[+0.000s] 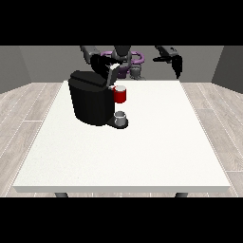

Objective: Insert the coffee pod into the coffee machine and close the lid

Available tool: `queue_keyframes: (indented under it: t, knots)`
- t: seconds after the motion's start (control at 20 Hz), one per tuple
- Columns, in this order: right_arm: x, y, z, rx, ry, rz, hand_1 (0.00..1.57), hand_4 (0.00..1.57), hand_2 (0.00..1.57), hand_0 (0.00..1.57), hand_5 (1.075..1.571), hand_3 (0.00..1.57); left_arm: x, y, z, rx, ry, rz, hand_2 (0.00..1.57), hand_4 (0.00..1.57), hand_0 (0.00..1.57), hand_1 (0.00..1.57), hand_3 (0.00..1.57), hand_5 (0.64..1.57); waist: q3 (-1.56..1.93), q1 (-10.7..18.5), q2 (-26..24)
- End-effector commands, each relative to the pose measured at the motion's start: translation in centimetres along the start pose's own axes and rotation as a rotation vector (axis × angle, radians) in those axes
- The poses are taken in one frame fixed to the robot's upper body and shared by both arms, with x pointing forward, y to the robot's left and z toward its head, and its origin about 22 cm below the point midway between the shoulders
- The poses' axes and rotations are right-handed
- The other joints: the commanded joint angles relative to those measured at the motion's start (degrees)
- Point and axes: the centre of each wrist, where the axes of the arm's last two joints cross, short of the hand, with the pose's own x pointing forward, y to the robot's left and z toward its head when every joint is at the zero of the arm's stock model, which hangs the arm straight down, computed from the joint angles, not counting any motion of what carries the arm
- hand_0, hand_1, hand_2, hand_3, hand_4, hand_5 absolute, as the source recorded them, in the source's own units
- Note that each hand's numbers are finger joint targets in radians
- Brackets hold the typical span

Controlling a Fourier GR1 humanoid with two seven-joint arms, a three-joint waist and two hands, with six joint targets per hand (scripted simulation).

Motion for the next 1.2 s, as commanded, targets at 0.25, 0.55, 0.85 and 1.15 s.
queue_keyframes:
  t: [0.25, 0.55, 0.85, 1.15]
  knots:
    - [2.9, 0.2, -2.3, 0.062, -0.061, 0.111, 0.0, 0.12, 0.0, 0.0, 1.571, 0.0, 0.4, -1.2, -1.0, 0.006, -0.02, -0.007, 0.0, 0.16, 0.0, 0.0, 0.0, 1.571, 0.02, 0.8, 2.3]
    - [1.6, 2.9, -1.9, 0.079, -0.039, 0.105, 0.0, 0.12, 0.0, 0.0, 1.571, 0.0, -0.3, -0.7, 0.3, -0.003, -0.017, -0.018, 0.0, 0.0, 0.0, 0.0, 0.0, 1.571, 0.02, 0.9, -0.2]
    - [1.4, 4.6, -1.2, 0.152, -0.081, 0.015, 0.0, 0.13, 0.0, 0.0, 1.571, 0.0, -0.2, -0.5, 0.6, 0.011, -0.039, -0.012, 0.0, 0.2, 0.0, 0.0, 0.0, 1.571, 0.03, -0.5, -3.5]
    - [-2.2, 8.2, 4.4, 0.207, -0.058, -0.187, 0.0, 0.29, 0.0, 0.0, 1.571, 0.0, -4.2, 0.8, 2.8, 0.065, 0.033, 0.028, 0.0, 0.19, 0.0, 0.0, 0.0, 1.571, 0.01, -6.8, -9.3]
